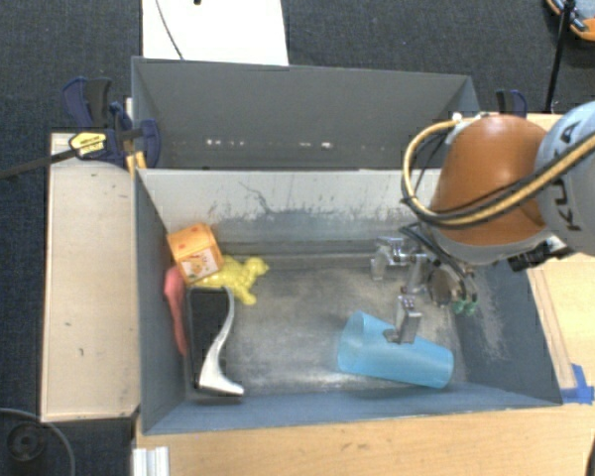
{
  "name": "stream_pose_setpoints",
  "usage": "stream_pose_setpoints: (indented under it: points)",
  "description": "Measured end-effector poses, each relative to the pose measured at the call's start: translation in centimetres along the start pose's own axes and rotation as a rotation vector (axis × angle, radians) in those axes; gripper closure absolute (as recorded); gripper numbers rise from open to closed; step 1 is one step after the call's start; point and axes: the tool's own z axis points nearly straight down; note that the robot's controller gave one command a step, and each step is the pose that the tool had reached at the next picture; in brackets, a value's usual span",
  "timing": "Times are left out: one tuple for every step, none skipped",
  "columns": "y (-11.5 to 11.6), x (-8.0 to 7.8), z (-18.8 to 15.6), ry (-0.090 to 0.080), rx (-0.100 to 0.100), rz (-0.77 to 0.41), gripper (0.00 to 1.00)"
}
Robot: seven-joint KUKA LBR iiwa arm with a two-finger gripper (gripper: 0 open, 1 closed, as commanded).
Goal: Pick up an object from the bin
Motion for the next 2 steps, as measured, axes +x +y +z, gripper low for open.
stream_pose_setpoints:
  points:
    - [0.0, -0.2, -0.5, -0.008, 0.0, 0.0, 0.0]
    - [-0.9, 3.1, 7.4, -0.012, -0.001, -0.03, 0.0]
